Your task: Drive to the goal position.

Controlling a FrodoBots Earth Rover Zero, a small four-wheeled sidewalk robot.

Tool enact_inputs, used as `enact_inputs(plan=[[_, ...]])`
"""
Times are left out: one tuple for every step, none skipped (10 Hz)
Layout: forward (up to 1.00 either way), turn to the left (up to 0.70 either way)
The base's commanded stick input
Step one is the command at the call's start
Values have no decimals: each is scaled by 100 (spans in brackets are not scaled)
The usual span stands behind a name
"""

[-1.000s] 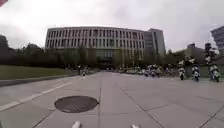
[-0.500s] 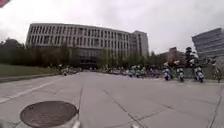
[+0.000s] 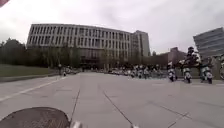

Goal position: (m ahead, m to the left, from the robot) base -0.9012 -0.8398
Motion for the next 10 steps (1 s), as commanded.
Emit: enact_inputs(plan=[[70, 0], [70, 0], [70, 0], [70, 0], [70, 0], [70, -23], [70, -31], [70, -31], [70, -31], [70, -30]])
